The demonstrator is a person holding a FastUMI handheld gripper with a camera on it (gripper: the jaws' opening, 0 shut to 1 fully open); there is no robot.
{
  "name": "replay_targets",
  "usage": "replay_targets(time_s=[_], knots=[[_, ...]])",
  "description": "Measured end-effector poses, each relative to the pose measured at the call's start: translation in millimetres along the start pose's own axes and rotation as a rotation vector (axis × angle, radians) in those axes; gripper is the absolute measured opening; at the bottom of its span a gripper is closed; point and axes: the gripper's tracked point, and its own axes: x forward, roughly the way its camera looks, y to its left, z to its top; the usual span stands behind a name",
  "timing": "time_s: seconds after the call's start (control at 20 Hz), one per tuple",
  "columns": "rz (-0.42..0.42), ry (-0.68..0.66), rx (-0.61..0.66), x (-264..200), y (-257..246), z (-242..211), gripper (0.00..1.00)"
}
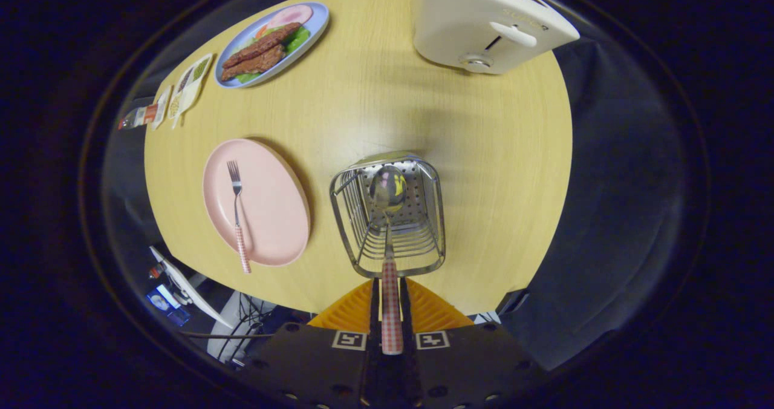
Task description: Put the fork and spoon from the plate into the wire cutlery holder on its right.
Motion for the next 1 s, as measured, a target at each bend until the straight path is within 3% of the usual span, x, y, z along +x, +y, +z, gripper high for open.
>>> replay_targets(time_s=[0.1,0.15,0.35,0.55,0.7,0.85,1.0], knots=[[0.007,-0.033,-0.005,-5,0,5,0.17],[0.004,-0.06,-0.005,-8,-1,5,0.26],[0.058,-0.303,-0.041,-41,18,12,0.77],[0.108,-0.665,-0.116,-74,63,8,0.91],[0.135,-0.845,-0.128,-68,111,-8,0.95],[0.152,-0.939,-0.124,-32,156,-21,0.96],[0.176,-0.939,-0.065,12,192,-22,0.97]])
